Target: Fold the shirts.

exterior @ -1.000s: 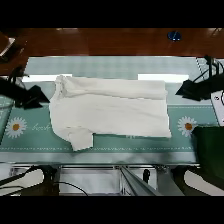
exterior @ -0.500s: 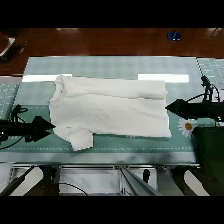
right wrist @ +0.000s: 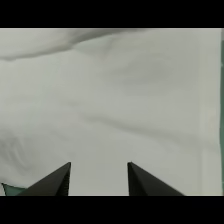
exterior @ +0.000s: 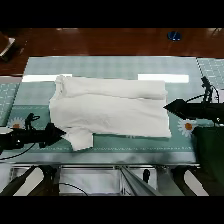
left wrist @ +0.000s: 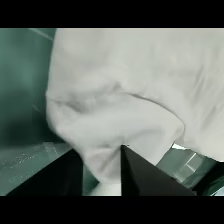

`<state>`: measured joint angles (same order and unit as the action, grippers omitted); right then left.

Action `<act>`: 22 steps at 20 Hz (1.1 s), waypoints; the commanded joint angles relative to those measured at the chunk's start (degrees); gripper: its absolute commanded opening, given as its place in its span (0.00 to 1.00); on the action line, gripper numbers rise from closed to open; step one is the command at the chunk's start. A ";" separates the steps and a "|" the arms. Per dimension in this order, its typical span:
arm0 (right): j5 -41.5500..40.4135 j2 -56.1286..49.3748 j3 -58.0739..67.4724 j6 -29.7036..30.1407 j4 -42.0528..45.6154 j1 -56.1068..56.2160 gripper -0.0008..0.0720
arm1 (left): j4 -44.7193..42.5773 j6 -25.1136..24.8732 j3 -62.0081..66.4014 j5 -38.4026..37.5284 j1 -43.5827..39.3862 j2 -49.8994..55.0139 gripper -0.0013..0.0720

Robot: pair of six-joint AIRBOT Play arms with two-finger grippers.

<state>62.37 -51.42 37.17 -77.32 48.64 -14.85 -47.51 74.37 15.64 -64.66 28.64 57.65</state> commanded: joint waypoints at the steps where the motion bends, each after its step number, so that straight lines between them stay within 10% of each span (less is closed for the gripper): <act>1: -0.79 0.04 -0.02 -1.07 0.00 -0.07 0.58 | 2.99 -0.20 -1.81 6.56 -3.85 -0.02 0.27; 3: -0.66 0.04 -0.02 -2.29 3.67 -1.40 0.58 | 3.10 -0.22 -1.66 7.34 -4.57 -0.02 0.06; 6: 3.56 0.04 -1.31 -12.24 21.53 -3.85 0.58 | 3.45 -2.19 -1.27 5.97 -4.68 -0.09 0.04; 22: 3.50 -11.98 -9.73 -7.85 12.66 -5.03 0.58 | 3.58 -4.96 -1.18 3.10 -4.74 -0.17 0.04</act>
<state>69.04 -61.19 27.59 -85.52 63.16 -19.84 -44.23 69.54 14.44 -61.06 23.90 57.52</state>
